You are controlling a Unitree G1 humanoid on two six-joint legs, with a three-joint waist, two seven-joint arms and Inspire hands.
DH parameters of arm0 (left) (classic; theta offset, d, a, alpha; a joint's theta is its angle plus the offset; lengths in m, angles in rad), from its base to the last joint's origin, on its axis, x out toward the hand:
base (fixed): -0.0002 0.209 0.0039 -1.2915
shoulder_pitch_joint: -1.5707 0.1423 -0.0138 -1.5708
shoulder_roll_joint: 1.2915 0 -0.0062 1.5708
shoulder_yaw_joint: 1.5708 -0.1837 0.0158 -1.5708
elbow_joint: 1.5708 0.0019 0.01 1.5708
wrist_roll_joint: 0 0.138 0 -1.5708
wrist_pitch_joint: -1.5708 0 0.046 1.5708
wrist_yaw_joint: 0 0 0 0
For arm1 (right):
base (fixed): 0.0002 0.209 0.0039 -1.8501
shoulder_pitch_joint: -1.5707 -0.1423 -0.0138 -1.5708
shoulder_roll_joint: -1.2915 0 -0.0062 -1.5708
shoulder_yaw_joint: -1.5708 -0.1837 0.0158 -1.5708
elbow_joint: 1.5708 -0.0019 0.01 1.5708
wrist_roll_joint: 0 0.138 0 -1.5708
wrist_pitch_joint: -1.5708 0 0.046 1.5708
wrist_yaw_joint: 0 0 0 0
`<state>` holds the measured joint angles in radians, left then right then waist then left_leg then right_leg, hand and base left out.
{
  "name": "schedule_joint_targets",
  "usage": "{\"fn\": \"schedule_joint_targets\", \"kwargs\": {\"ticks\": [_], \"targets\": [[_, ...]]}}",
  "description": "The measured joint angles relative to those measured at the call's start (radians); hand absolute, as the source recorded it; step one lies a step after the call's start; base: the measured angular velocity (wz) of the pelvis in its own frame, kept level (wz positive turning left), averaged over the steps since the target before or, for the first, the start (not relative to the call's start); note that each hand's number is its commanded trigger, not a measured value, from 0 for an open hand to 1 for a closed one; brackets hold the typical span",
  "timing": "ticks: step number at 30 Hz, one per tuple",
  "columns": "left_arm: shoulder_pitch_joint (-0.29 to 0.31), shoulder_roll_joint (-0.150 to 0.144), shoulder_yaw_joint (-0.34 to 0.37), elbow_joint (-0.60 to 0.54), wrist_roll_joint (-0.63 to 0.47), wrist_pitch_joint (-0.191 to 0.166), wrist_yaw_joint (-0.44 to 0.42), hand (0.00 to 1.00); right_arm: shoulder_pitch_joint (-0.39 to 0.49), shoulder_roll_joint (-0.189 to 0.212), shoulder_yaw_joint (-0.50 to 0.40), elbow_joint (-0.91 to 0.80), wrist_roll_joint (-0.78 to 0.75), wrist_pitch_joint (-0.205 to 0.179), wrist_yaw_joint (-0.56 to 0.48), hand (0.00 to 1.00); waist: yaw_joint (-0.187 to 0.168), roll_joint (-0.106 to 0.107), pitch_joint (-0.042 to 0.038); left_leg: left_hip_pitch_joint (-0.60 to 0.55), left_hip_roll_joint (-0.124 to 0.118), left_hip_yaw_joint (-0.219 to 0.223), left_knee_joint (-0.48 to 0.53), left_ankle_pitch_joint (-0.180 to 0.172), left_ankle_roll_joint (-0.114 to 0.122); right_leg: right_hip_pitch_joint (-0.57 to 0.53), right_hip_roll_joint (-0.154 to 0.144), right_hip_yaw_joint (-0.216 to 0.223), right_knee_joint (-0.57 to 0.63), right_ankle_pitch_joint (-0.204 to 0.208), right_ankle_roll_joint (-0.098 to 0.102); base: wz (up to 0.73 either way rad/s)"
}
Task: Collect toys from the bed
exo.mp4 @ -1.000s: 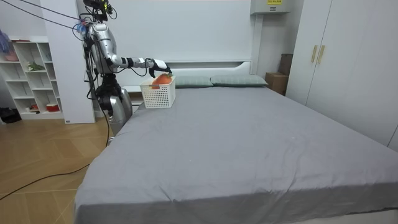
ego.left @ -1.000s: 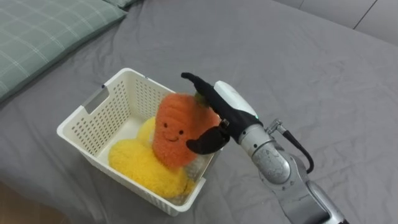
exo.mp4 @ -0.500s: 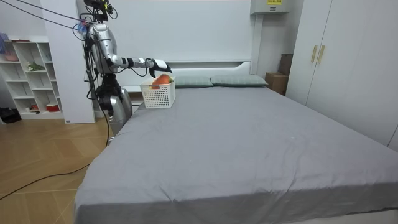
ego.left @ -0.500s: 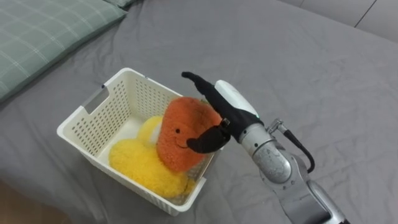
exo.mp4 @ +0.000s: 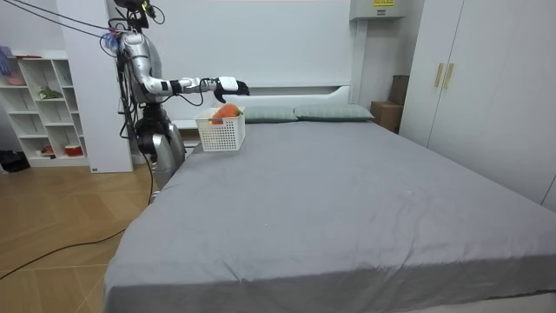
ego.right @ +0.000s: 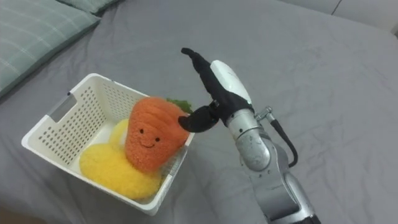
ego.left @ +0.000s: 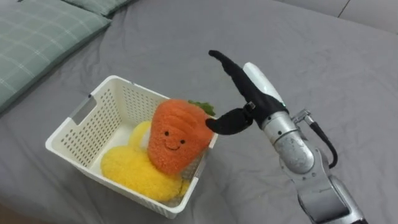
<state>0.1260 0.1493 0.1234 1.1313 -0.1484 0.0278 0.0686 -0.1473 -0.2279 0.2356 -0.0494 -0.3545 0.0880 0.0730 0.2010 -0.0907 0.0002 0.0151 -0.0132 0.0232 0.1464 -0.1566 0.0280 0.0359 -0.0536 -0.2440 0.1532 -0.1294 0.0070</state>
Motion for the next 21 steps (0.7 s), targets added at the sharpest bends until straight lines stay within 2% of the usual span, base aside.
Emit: {"fn": "schedule_joint_targets", "kwargs": {"ticks": [4,6,10,13,16,17,19,20,21], "targets": [[0.011,-0.005,0.021,0.007,0.002,-0.009,0.000,0.00,0.035,-0.010,-0.074,-0.010,0.037,-0.013,-0.016,0.00,-0.019,-0.001,0.0025,0.021,0.001,0.009,-0.010,0.000,0.000,0.010,0.002,0.016,-0.001,0.000,0.000,-0.10],[0.024,-0.006,0.026,0.007,0.000,-0.010,0.000,0.00,0.055,-0.011,-0.110,-0.010,0.038,-0.020,-0.036,0.00,-0.037,-0.001,0.0049,0.033,0.003,0.028,-0.014,-0.002,0.001,0.015,0.004,0.029,-0.001,0.000,0.000,-0.17],[0.023,-0.007,0.030,0.007,-0.001,-0.013,0.000,0.00,0.100,-0.011,-0.156,-0.008,0.053,-0.036,-0.086,0.00,-0.068,-0.002,0.0051,0.035,0.002,0.032,-0.013,-0.004,0.003,0.014,0.003,0.042,-0.001,0.000,0.001,-0.08],[0.022,-0.007,0.030,0.007,0.002,-0.028,0.001,0.00,0.134,-0.011,-0.192,-0.002,0.132,-0.048,-0.110,0.00,-0.087,0.001,0.0070,0.039,0.003,0.045,-0.014,-0.004,0.003,0.014,0.004,0.049,0.000,0.000,0.001,-0.09],[0.022,-0.009,0.032,0.005,0.002,-0.037,0.000,0.00,0.182,-0.012,-0.230,0.015,0.196,-0.084,-0.146,0.00,-0.098,0.008,0.0104,0.044,0.005,0.057,-0.014,-0.008,0.003,0.014,0.006,0.054,0.000,0.001,0.001,-0.09],[0.023,-0.011,0.032,0.007,0.002,-0.043,0.001,0.00,0.208,-0.012,-0.238,0.026,0.206,-0.092,-0.153,0.00,-0.104,0.007,0.0052,0.048,0.007,0.061,-0.014,-0.010,0.003,0.015,0.007,0.058,0.000,0.001,0.001,-0.13],[0.042,-0.020,0.045,0.016,0.002,-0.051,0.002,0.00,0.239,-0.011,-0.256,0.042,0.236,-0.095,-0.156,0.00,-0.110,0.013,0.0009,0.052,0.007,0.071,-0.016,-0.012,0.003,0.015,0.009,0.068,0.000,0.001,0.001,-0.16],[0.051,-0.025,0.052,0.025,0.001,-0.056,0.003,0.00,0.257,-0.010,-0.270,0.049,0.256,-0.095,-0.160,0.00,-0.117,0.019,-0.0004,0.056,0.008,0.078,-0.017,-0.012,0.003,0.015,0.009,0.075,0.001,0.001,0.001,-0.19],[0.059,-0.025,0.052,0.030,0.000,-0.058,0.007,0.00,0.272,-0.010,-0.288,0.051,0.286,-0.095,-0.166,0.00,-0.125,0.024,0.0023,0.061,0.009,0.085,-0.018,-0.014,0.003,0.016,0.010,0.080,0.002,0.001,0.001,-0.16]]}}
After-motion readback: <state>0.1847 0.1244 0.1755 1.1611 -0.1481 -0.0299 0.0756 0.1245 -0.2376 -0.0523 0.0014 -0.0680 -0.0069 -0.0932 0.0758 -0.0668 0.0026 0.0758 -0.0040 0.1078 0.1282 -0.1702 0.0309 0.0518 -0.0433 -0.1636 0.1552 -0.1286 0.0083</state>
